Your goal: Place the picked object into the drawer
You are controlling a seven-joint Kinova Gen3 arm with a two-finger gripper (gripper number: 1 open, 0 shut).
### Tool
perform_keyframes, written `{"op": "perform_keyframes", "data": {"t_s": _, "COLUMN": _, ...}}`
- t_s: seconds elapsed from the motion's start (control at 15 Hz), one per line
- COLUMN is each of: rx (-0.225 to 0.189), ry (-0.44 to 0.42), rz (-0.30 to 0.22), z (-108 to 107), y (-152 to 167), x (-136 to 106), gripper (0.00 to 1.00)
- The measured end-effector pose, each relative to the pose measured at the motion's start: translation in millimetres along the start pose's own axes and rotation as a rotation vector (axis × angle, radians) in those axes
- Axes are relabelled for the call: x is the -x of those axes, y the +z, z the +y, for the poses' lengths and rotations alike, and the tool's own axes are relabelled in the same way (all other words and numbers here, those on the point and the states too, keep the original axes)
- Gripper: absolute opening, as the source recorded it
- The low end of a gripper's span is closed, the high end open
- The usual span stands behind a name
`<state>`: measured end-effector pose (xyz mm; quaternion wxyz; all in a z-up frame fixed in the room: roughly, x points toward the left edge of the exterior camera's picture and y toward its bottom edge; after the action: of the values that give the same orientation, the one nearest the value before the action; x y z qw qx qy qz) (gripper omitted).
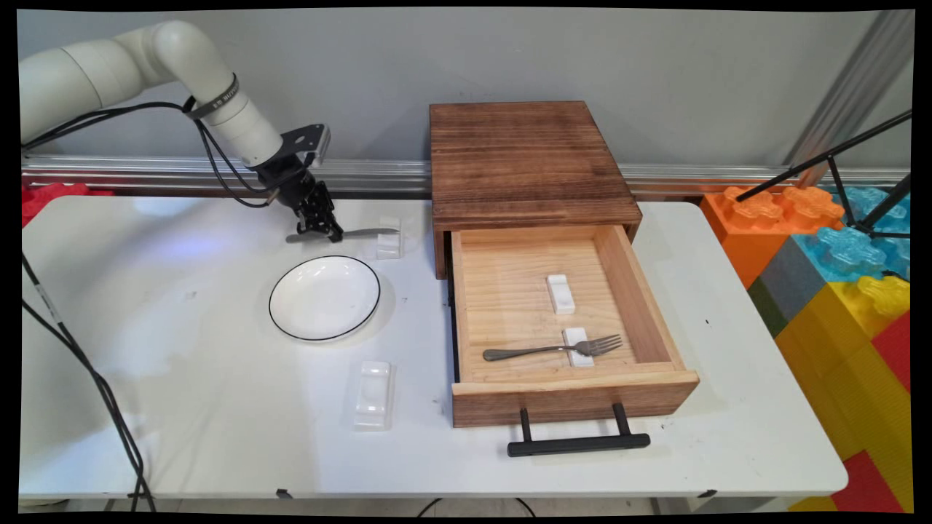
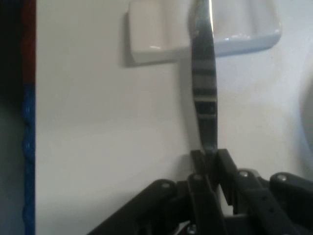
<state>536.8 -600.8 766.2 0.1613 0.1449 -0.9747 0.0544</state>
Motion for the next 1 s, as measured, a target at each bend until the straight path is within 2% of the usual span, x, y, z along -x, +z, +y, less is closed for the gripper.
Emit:
{"op": "perform_keyframes", "data": {"t_s": 0.27, "rx": -0.011, "ry": 0.003, "rz": -0.006, "z": 4, "y": -2, "x": -2, "gripper": 0.0}}
{"op": "perform_keyframes", "data": {"t_s": 0.53, "rx": -0.068, "ry": -0.021, "rz": -0.014, "z": 9, "y": -15, "x": -9, "gripper": 0.0}}
{"op": "perform_keyframes", "data": {"t_s": 0.8, "rx": -0.135, "ry": -0.067, "rz": -0.029, "z": 28, "y": -46, "x": -21, "gripper": 0.0}}
{"op": "perform_keyframes", "data": {"t_s": 1.0, "rx": -0.161, "ry": -0.1, "rz": -0.038, "z": 48, "y": -74, "x": -35, "gripper": 0.0}}
